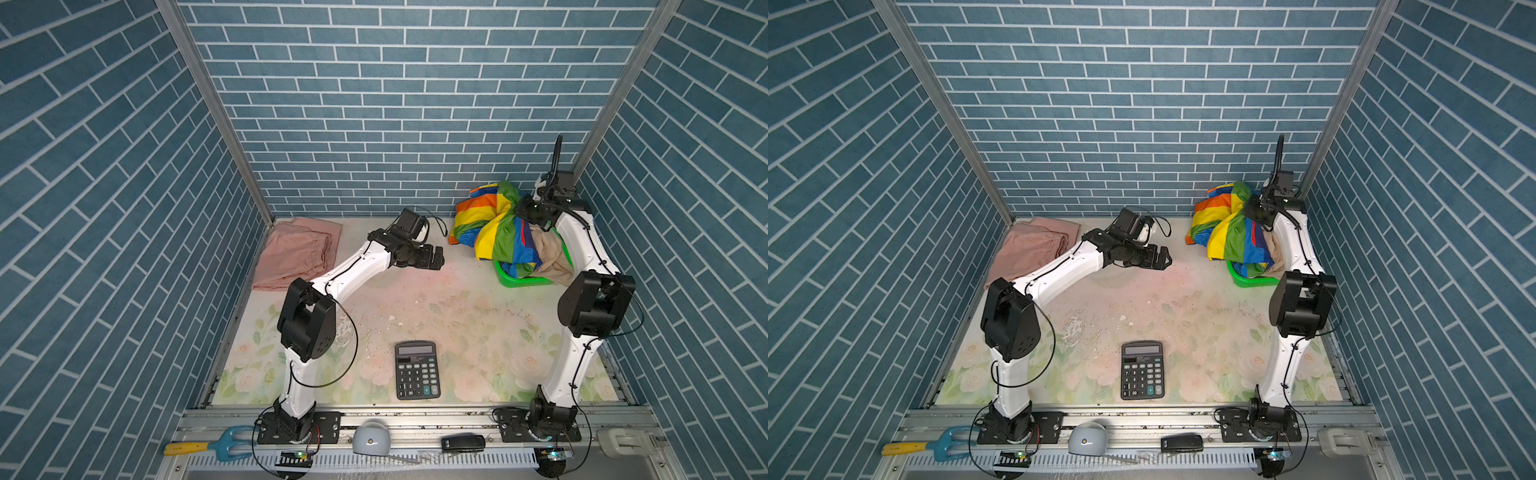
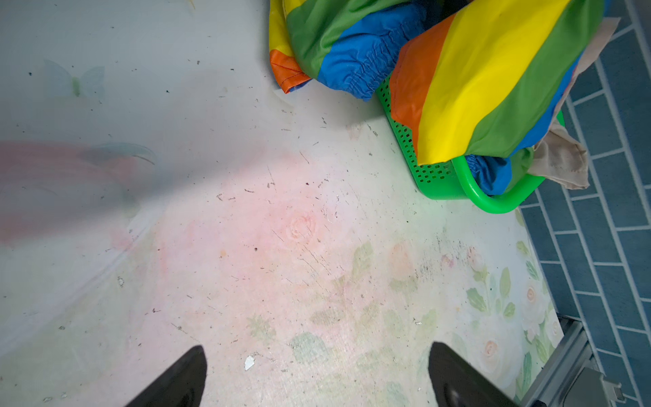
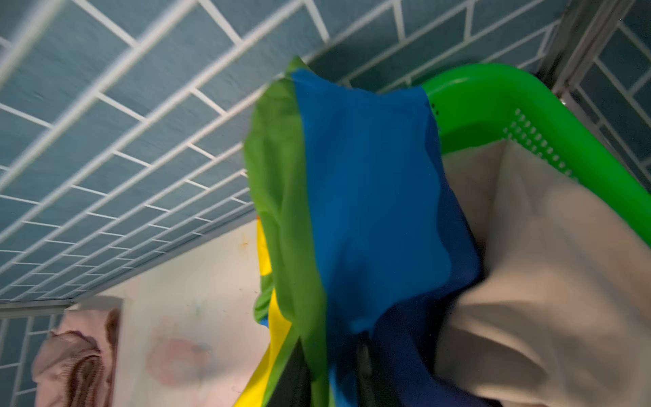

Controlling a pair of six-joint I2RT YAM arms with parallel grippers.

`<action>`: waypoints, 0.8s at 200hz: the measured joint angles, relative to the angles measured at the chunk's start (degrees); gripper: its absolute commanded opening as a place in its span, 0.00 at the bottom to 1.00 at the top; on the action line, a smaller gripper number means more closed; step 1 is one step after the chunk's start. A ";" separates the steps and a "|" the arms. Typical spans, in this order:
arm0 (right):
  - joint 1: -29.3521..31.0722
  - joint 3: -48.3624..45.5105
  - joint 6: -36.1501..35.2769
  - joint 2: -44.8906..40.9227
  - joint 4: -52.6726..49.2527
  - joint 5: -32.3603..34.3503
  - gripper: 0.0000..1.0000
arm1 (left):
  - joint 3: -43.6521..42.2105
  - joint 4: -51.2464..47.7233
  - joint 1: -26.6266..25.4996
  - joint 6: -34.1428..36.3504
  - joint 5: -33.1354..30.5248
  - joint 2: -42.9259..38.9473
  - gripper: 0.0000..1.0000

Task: Fold and stack the shorts
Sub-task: 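Reach the right gripper into the green basket and grasp the rainbow shorts, then lift the rainbow shorts from the basket with the right gripper onto the table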

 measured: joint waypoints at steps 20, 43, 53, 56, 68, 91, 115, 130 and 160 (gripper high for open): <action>-0.09 -5.18 -1.73 -2.43 -0.52 2.25 0.70 | 0.00 0.31 0.33 -0.02 1.20 0.76 1.00; 0.11 -8.41 -2.78 -5.90 -1.36 3.45 0.93 | 0.00 0.79 0.55 -0.02 2.19 2.36 1.00; 0.52 -8.94 -3.30 -7.32 -1.57 3.98 0.98 | 0.00 0.92 0.57 -0.02 2.56 2.89 1.00; 0.59 -9.01 -3.61 -7.67 -1.64 4.09 0.98 | 0.00 0.92 0.57 -0.04 2.67 3.04 1.00; 1.16 -8.98 -4.24 -8.76 -1.70 4.70 0.98 | -0.02 0.96 0.61 -0.04 2.97 3.34 1.00; 2.91 -8.13 -4.52 -8.72 -1.90 5.29 0.99 | -0.07 1.49 0.66 -0.28 3.54 3.34 1.00; 5.09 -4.24 -4.57 -5.05 -2.64 6.25 0.98 | -0.22 1.97 0.70 -0.85 4.24 3.34 1.00; 6.45 1.05 -5.05 -0.68 -3.63 6.69 0.77 | -0.83 2.38 0.70 -1.05 4.31 3.32 0.99; 9.14 11.89 -6.03 7.56 -7.56 8.46 0.17 | -5.16 3.15 0.74 -1.27 4.22 1.88 1.00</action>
